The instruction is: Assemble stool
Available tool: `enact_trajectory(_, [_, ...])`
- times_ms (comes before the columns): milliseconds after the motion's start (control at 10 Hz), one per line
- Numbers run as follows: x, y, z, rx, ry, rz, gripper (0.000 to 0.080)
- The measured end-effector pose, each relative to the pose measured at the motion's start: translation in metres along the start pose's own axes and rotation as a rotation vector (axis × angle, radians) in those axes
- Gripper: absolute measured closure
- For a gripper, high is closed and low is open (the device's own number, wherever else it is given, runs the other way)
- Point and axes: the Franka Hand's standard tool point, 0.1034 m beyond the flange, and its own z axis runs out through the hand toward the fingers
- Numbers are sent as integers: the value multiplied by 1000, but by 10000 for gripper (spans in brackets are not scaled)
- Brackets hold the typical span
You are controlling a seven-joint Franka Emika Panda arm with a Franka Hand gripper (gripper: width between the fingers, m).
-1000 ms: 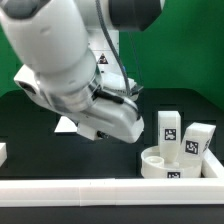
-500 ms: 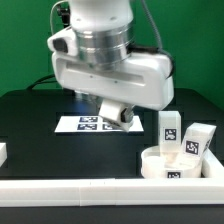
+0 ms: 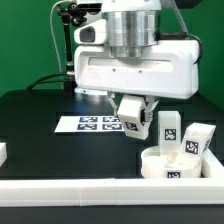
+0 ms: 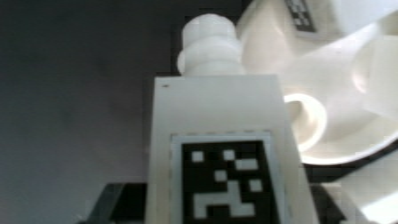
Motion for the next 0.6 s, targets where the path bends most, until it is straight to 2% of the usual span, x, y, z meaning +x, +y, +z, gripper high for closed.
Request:
enact_trajectory(100, [2,-7,-2,9,27,-53,463])
enact_trajectory(200, [3,-9,-4,3,35,-113,463])
enact_trajectory(600, [6,-11,-3,11,56,-118,463])
